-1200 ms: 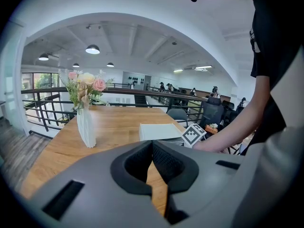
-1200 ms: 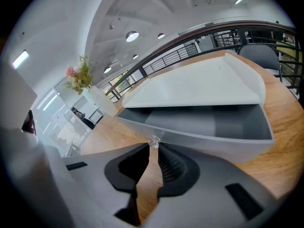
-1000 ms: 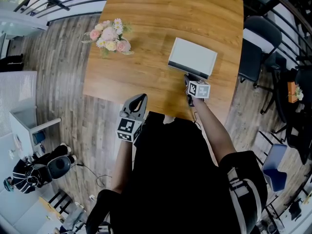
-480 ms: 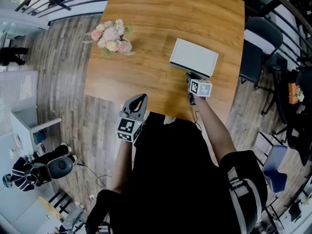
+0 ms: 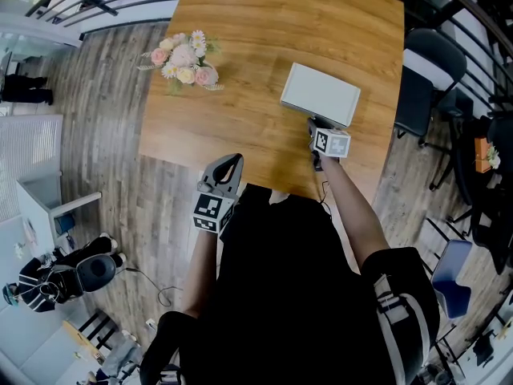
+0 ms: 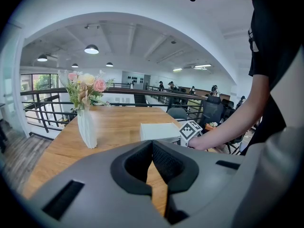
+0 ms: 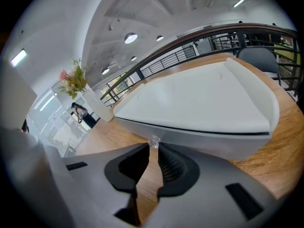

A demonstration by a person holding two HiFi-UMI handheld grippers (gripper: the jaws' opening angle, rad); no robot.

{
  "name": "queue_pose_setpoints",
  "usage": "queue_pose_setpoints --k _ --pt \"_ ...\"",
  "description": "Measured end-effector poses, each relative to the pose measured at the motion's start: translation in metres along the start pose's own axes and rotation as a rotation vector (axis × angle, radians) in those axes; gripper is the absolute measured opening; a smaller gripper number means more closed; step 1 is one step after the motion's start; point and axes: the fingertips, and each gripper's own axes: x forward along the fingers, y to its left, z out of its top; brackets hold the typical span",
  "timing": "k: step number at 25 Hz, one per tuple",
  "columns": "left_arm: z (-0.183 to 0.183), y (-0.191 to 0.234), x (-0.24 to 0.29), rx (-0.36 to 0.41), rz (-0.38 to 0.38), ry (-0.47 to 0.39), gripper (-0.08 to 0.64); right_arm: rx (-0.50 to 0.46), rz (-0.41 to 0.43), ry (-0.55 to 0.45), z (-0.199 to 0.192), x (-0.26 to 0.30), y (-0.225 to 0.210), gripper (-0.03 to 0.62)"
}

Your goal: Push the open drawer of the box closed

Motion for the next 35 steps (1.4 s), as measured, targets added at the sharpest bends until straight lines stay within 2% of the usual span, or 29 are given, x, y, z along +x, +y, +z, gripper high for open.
queue_pose_setpoints --k 10,16,25,29,35 --pt "-0.001 0.0 0.0 -0.002 0.003 0.003 0.021 -0.008 0.008 -0.001 0.002 0.0 -0.002 0.075" --pt "0.002 0.0 0.0 -0.003 0.001 -0.008 0.021 -0.015 0.042 -0.006 0.002 -0.001 0.001 0.1" --pt "0.001 -0.014 -0.002 0.004 -0.013 -0.014 0.021 -0.011 0.036 0.0 -0.016 -0.019 -0.002 0.098" --pt "0.002 -0.022 -0.002 0.007 -0.02 -0.02 0.021 -0.047 0.046 -0.012 -0.024 -0.029 -0.001 0.08" --pt "0.004 -0.038 -0.001 0.018 -0.04 -0.03 0.021 -0.15 0.046 -0.049 -0.022 -0.057 0.005 0.035"
